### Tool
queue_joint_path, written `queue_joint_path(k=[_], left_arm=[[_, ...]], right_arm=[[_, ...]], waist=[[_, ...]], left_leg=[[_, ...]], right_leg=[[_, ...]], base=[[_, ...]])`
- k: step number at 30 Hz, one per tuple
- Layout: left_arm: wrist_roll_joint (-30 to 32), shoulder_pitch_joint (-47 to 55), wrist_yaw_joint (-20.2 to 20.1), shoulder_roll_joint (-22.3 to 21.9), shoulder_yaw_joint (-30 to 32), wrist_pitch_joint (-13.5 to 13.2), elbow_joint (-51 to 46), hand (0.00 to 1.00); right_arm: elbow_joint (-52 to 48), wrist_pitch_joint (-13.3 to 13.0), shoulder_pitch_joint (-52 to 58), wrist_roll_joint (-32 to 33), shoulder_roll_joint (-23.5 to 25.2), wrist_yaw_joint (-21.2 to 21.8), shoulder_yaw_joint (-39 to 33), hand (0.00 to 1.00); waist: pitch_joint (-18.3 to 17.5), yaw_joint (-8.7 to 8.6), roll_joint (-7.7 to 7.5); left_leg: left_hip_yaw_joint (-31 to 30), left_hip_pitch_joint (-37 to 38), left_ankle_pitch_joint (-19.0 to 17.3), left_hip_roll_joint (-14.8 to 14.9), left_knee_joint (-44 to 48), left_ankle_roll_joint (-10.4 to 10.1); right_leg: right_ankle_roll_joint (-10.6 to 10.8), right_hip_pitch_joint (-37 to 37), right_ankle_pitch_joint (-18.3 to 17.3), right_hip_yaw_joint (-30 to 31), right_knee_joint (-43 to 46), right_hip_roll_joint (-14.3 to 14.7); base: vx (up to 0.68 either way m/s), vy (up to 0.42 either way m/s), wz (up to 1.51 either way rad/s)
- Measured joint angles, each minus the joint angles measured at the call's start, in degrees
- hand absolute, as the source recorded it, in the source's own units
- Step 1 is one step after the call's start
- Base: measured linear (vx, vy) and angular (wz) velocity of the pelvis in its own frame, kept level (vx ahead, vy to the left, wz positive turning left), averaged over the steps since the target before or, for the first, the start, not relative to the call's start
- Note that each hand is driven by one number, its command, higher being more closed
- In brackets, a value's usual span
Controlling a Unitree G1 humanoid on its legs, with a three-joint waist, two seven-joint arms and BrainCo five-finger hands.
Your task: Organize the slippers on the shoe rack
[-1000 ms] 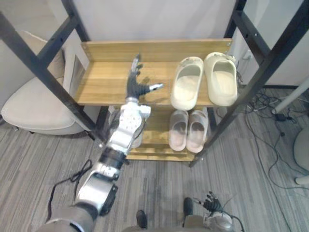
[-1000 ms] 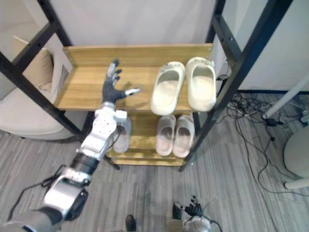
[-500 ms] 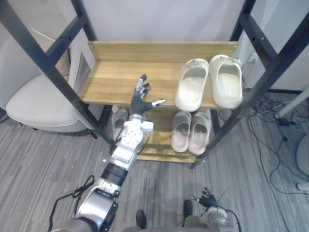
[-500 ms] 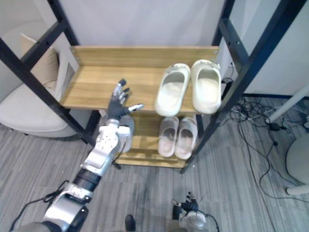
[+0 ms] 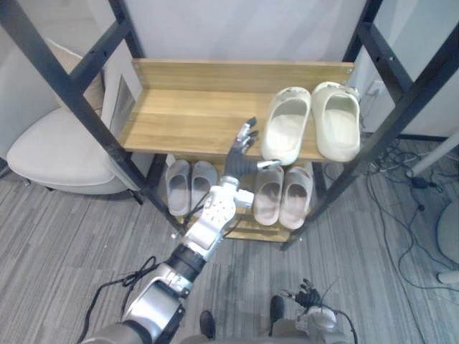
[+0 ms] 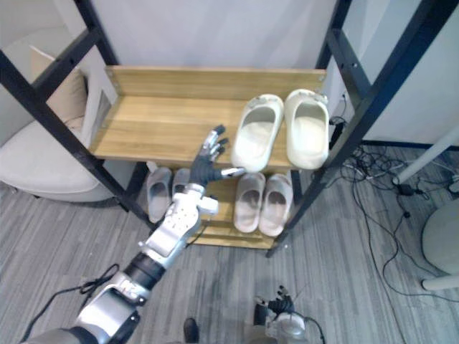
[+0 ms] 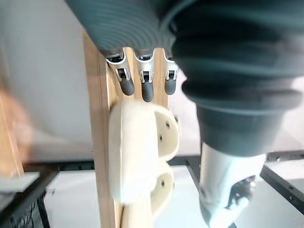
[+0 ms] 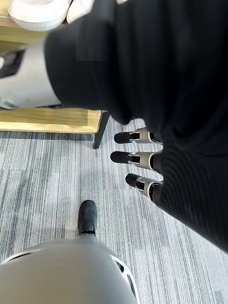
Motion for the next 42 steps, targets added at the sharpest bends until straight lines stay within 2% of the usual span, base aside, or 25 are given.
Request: queue_joint_path(k=[14,23,26,29,33,35,36,37,40,42], left_arm=[[-0.93,-9.07,2.78,-1.97,-0.79,-0.89,11.92,0.0],[-0.9,-9.32,2.72,-1.32,1.66,-0.82,11.34,0.0],[-0.9,-9.0,2.45,-1.16,2.79,0.09,9.59,0.0],[-0.95,-4.93,2.06,0.79,2.96,0.79,2.88,0.0],[-2.87,4.11,-1.13,4.78,-0.04,0.65,-10.88,0.0],[-5.44,7.79,-3.75,5.66,-2.86,0.45,-17.0,0.0],[-8.13,10.16,-6.33,5.72,-5.37,0.01,-22.08,0.0],[-10.15,13.33,-9.16,5.93,-7.58,-0.87,-26.13,0.0],[-14.69,19.86,-13.44,7.93,-11.35,-1.22,-29.65,0.0],[-18.06,26.28,-18.45,10.05,-15.82,-0.12,-29.33,0.0]], right_arm=[[-0.07,0.07,0.08,1.68,0.14,-1.02,-3.57,0.0],[-0.19,0.08,0.23,1.62,1.26,-1.23,-4.82,0.0],[-0.22,0.08,-0.11,1.63,1.44,-1.23,-4.71,0.0],[-0.26,0.07,-1.0,1.63,1.65,-1.18,-4.39,0.0],[-0.26,0.08,-1.28,1.67,1.57,-1.11,-3.8,0.0],[-0.19,0.04,-0.9,1.69,1.14,-1.04,-2.39,0.0],[-0.08,0.1,-0.86,1.69,0.7,-0.87,-1.63,0.0],[-0.06,0.22,-1.25,1.69,0.49,-0.61,-1.17,0.0],[-0.07,0.23,-1.86,1.68,0.54,0.07,0.85,0.0],[-0.03,0.27,-2.52,1.68,0.41,0.31,1.98,0.0]], waist=[[0.22,-0.57,-0.32],[0.21,-0.88,-0.28],[0.27,-0.96,-0.2],[0.55,-1.43,0.28],[0.64,-1.15,0.42],[0.59,-0.27,0.42],[0.57,0.95,0.42],[0.53,1.42,0.63],[-0.19,1.5,0.94],[-0.59,1.77,1.42]], left_leg=[[1.61,0.57,-0.44,0.17,-0.01,-0.35],[1.67,0.7,-0.7,0.52,0.0,-0.35],[1.57,0.69,-0.72,0.44,0.01,-0.35],[1.23,0.69,-0.72,0.29,0.01,-0.35],[-0.21,1.05,-0.66,0.23,0.02,-0.29],[-0.39,1.1,-0.76,0.45,0.47,-0.22],[-0.76,0.52,-0.9,0.14,0.99,-0.01],[-0.87,0.45,-0.77,-0.19,0.95,0.17],[-1.63,0.69,-0.74,-0.28,0.96,0.22],[-1.86,0.65,-0.74,-0.26,0.95,0.22]], right_leg=[[0.02,-0.15,-0.05,1.25,0.0,0.15],[0.25,-0.09,-0.56,1.22,0.01,0.25],[0.33,0.0,-0.65,0.99,0.03,0.23],[0.33,0.2,-0.65,0.29,0.33,0.21],[0.33,1.35,-0.65,-1.09,0.37,0.13],[0.34,1.92,-0.66,-1.2,0.41,-0.11],[0.57,1.9,-0.83,-1.32,0.41,-0.49],[0.65,2.0,-0.9,-1.9,0.27,-0.73],[0.65,2.21,-0.9,-1.96,0.29,-0.74],[0.65,2.25,-0.91,-2.2,0.26,-0.7]], base=[[-0.01,-0.003,-0.04],[0.0,0.0,0.0],[0.02,-0.007,0.02],[0.01,-0.011,0.06],[-0.01,-0.015,0.14],[-0.04,-0.007,0.18],[-0.06,0.004,0.19],[-0.08,0.008,0.17],[-0.03,-0.001,0.03],[-0.04,-0.018,0.03]])
